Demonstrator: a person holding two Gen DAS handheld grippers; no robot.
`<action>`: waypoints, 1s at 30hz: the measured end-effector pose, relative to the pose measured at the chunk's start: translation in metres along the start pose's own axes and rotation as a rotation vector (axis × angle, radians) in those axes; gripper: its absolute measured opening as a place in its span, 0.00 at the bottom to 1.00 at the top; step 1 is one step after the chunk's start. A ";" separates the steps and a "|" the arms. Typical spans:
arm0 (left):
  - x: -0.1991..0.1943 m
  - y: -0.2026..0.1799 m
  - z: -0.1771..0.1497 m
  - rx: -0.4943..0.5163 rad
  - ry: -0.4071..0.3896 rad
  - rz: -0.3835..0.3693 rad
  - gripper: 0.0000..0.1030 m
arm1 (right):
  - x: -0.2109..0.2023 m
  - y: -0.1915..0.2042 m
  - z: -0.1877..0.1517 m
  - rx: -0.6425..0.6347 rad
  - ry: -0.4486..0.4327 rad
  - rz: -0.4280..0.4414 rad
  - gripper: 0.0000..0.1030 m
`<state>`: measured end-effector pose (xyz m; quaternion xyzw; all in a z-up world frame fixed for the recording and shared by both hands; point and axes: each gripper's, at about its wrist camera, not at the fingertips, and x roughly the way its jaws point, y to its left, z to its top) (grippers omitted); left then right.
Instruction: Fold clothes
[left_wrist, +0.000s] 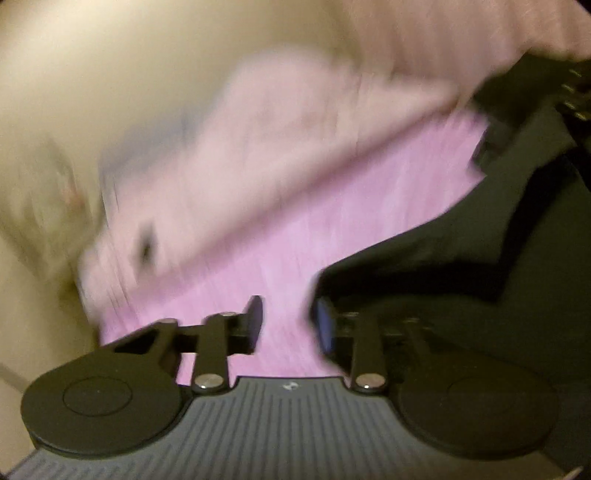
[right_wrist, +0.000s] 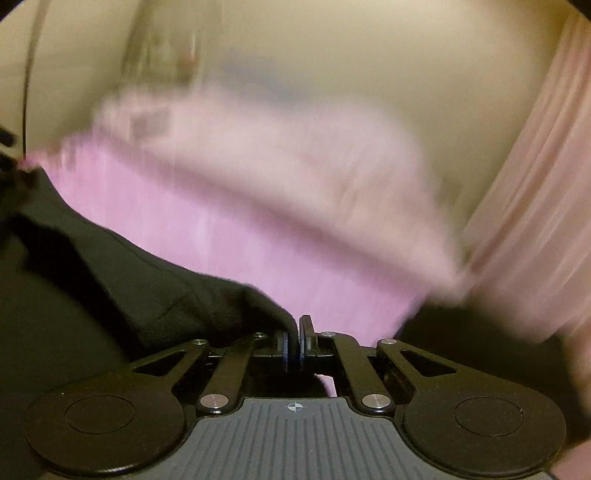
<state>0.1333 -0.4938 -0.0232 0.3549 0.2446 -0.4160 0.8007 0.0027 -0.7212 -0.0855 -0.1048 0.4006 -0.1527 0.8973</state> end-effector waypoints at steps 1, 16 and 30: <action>0.030 -0.007 -0.010 -0.027 0.069 -0.009 0.28 | 0.019 0.004 -0.011 0.003 0.016 0.019 0.36; -0.029 -0.082 -0.251 -0.172 0.388 -0.333 0.31 | -0.051 0.070 -0.141 0.359 0.269 0.376 0.67; -0.112 -0.203 -0.258 0.319 0.051 -0.588 0.49 | -0.110 0.092 -0.266 0.396 0.555 0.309 0.67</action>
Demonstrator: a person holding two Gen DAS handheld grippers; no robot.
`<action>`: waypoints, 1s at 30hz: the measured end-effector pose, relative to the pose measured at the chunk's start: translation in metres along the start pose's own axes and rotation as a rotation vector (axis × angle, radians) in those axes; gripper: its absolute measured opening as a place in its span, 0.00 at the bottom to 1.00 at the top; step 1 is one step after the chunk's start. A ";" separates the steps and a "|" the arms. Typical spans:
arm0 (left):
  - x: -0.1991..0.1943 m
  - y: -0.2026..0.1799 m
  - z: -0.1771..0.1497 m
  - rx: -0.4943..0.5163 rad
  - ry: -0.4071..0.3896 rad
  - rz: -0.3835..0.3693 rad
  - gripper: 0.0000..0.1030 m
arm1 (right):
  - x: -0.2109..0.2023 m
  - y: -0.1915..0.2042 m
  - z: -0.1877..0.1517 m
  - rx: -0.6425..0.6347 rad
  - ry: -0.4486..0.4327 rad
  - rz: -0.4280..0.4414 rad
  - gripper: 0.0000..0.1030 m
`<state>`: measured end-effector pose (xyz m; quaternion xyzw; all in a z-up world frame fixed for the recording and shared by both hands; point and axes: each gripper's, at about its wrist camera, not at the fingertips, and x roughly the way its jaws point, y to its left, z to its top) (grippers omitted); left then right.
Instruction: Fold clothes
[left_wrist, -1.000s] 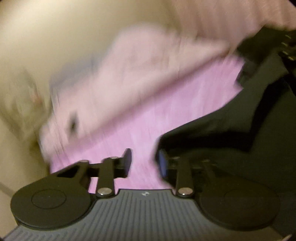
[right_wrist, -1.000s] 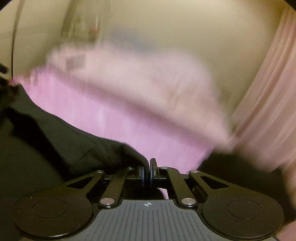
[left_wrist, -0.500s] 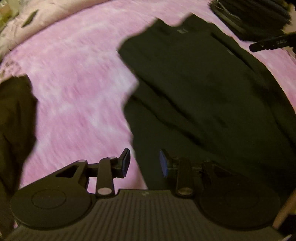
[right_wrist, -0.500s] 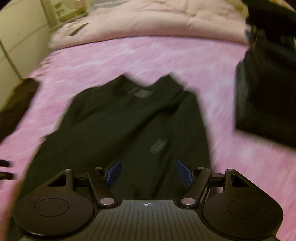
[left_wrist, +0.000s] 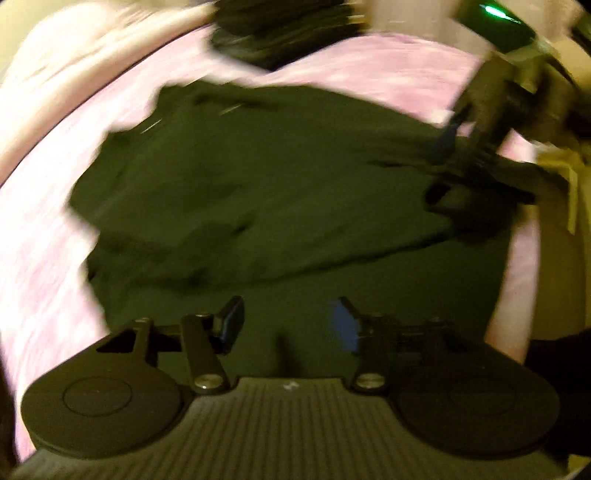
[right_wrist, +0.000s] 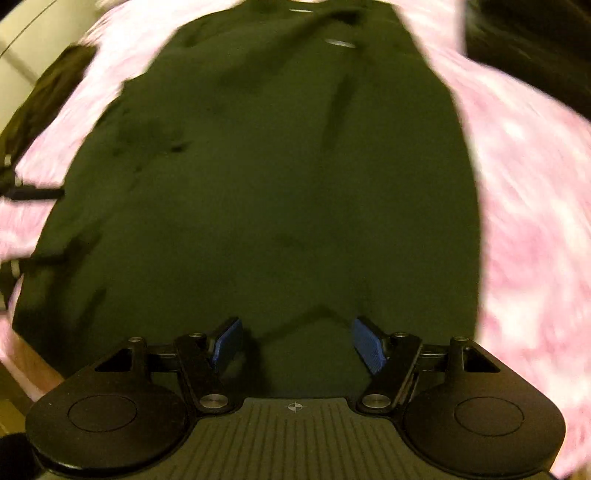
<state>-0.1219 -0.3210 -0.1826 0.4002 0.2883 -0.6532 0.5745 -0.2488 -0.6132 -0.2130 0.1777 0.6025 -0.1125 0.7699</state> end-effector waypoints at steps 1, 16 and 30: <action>0.006 -0.012 0.008 0.033 -0.011 -0.022 0.49 | -0.003 -0.013 -0.005 0.001 0.005 -0.030 0.67; 0.071 -0.086 0.072 0.174 0.102 -0.109 0.04 | -0.038 -0.094 -0.024 0.219 -0.128 -0.130 0.67; -0.213 0.256 -0.076 -0.768 0.048 1.056 0.26 | -0.027 -0.047 -0.011 0.176 -0.191 -0.262 0.67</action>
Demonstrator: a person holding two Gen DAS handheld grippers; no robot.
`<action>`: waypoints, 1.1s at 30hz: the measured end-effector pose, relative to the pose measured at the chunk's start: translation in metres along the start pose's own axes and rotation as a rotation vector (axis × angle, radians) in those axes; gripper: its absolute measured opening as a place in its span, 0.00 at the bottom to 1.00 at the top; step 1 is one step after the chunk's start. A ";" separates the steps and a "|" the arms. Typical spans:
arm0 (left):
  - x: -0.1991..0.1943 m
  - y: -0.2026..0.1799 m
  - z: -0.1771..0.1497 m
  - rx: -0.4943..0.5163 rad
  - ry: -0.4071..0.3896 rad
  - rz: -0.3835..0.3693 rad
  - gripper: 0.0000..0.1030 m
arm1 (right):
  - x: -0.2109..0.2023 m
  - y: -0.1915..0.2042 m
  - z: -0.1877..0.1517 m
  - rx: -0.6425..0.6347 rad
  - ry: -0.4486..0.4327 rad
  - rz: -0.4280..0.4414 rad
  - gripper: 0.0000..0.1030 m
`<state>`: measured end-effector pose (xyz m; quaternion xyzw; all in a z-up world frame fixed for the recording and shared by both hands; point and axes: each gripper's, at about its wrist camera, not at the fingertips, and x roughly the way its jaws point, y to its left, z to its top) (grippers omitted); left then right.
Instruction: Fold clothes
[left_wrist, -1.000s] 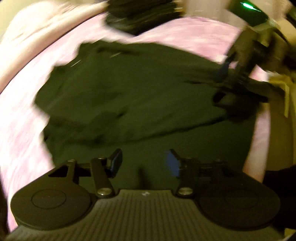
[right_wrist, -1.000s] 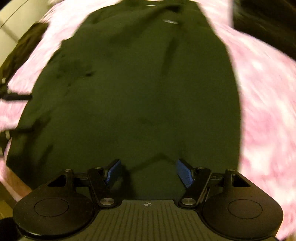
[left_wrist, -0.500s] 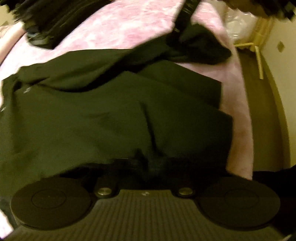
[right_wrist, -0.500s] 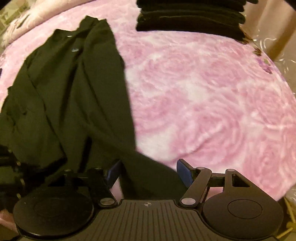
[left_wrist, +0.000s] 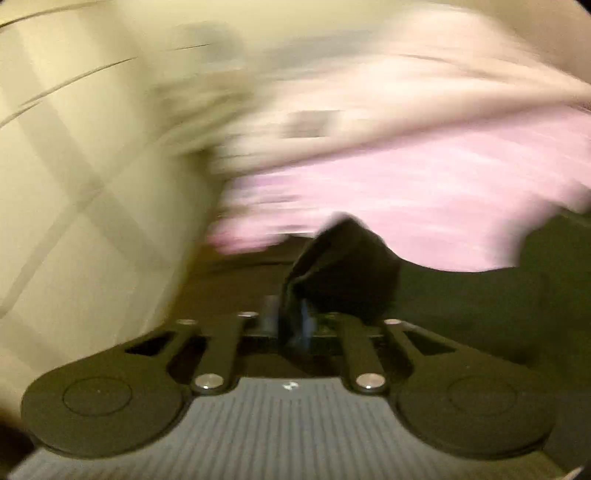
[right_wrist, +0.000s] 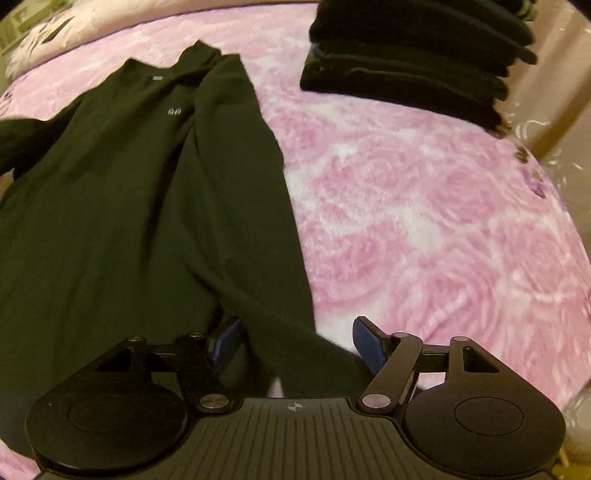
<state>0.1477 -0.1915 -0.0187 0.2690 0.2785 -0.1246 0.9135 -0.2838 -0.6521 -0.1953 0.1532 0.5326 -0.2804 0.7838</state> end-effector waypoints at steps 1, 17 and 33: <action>0.010 0.021 -0.005 -0.051 0.035 0.054 0.28 | -0.004 0.003 -0.004 0.009 -0.004 -0.009 0.67; -0.114 -0.167 -0.177 0.290 0.219 -0.599 0.38 | -0.004 -0.022 -0.034 -0.215 -0.054 -0.047 0.67; -0.192 -0.299 -0.150 0.350 0.200 -0.582 0.43 | -0.034 -0.256 0.066 0.028 -0.271 -0.294 0.70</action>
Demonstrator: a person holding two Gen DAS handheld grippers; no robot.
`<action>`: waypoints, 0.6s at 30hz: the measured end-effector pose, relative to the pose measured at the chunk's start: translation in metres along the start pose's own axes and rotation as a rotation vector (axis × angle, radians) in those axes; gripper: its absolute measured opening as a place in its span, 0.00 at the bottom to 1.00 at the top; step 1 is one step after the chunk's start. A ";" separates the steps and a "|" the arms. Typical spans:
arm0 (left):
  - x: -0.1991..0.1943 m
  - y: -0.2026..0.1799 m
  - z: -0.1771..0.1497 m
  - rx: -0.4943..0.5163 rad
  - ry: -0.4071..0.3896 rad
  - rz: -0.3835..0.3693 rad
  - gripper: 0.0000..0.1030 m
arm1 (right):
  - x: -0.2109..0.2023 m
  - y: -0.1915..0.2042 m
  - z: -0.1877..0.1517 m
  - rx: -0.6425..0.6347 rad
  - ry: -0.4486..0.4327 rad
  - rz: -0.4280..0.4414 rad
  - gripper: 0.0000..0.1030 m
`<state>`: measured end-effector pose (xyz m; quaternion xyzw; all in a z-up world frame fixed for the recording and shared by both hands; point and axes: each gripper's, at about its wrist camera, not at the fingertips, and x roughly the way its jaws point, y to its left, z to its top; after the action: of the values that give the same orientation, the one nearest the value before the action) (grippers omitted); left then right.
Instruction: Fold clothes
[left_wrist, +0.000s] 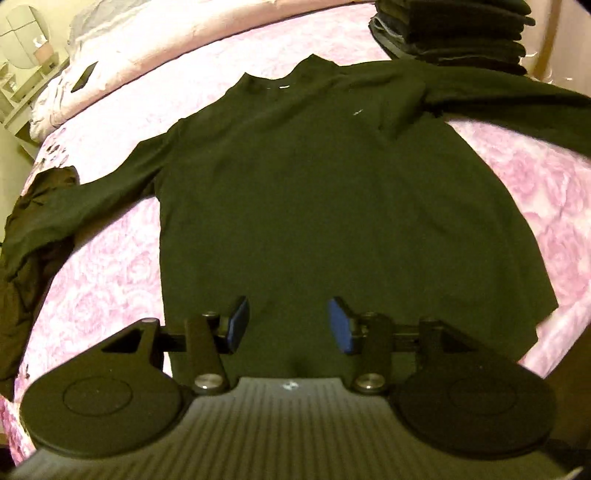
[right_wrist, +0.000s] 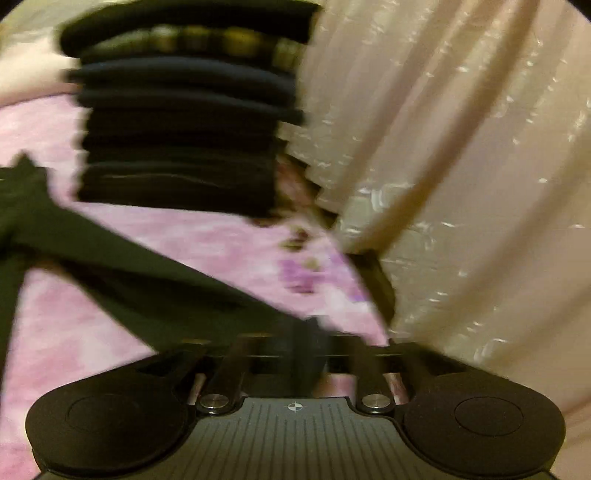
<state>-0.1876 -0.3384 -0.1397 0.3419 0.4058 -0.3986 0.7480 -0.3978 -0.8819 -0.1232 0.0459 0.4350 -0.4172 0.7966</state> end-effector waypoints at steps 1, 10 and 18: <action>-0.001 0.001 -0.003 -0.004 0.006 0.010 0.45 | 0.001 -0.002 0.002 0.007 -0.010 0.012 0.74; 0.005 0.084 -0.065 -0.178 0.126 0.068 0.46 | -0.048 0.120 -0.078 0.023 0.187 0.525 0.74; 0.034 0.159 -0.127 -0.449 0.215 -0.120 0.46 | -0.071 0.204 -0.146 0.083 0.369 0.662 0.60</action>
<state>-0.0789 -0.1719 -0.1955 0.1826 0.5809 -0.3037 0.7328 -0.3685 -0.6415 -0.2202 0.2905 0.5155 -0.1394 0.7940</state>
